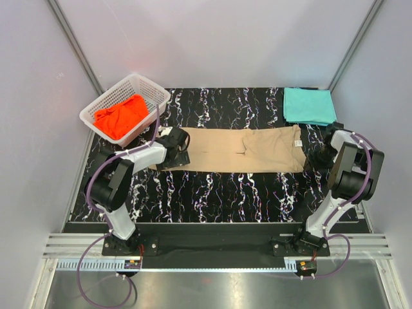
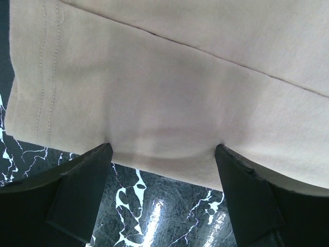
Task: Fold and stack the t-shirts
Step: Fold the tshirt
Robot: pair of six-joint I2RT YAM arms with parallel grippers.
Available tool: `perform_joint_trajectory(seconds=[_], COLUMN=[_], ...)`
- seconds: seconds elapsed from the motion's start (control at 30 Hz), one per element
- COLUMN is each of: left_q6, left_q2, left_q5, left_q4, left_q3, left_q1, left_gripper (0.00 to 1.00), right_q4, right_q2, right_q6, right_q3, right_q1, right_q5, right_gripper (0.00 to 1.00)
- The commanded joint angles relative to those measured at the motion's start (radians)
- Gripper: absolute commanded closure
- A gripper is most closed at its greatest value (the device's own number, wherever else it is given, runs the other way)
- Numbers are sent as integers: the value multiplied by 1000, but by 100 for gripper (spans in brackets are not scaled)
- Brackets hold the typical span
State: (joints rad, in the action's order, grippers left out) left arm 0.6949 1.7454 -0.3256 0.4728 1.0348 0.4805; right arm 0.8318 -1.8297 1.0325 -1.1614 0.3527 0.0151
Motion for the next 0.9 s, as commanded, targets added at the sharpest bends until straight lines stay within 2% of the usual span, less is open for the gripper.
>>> perform_joint_trajectory(seconds=[0.0, 0.2, 0.3, 0.5, 0.6, 0.7, 0.73, 0.87], left_q6=[32, 84, 121, 206, 178, 68, 43, -38], left_q2=[31, -29, -98, -178, -207, -213, -190, -84], left_q5=[-84, -53, -43, -108, -131, -54, -11, 16], left_q4=[33, 41, 64, 178, 152, 37, 18, 49], left_q3=[7, -28, -27, 21, 39, 66, 82, 200], left_q1=[-2, 30, 79, 104, 104, 102, 101, 92], left_gripper=[11, 11, 11, 10, 10, 10, 10, 10], right_q4=[6, -69, -19, 96, 101, 49, 34, 6], right_q2=[15, 47, 56, 30, 49, 93, 102, 110], right_q6=[-77, -153, -169, -190, -212, -236, -242, -261], right_q3=[-21, 35, 5, -103, -116, -106, -104, -130], right_q1=[5, 5, 5, 5, 5, -1, -6, -20], right_q5=[140, 95, 118, 109, 98, 34, 31, -12], right_gripper=[100, 100, 99, 83, 76, 70, 68, 67])
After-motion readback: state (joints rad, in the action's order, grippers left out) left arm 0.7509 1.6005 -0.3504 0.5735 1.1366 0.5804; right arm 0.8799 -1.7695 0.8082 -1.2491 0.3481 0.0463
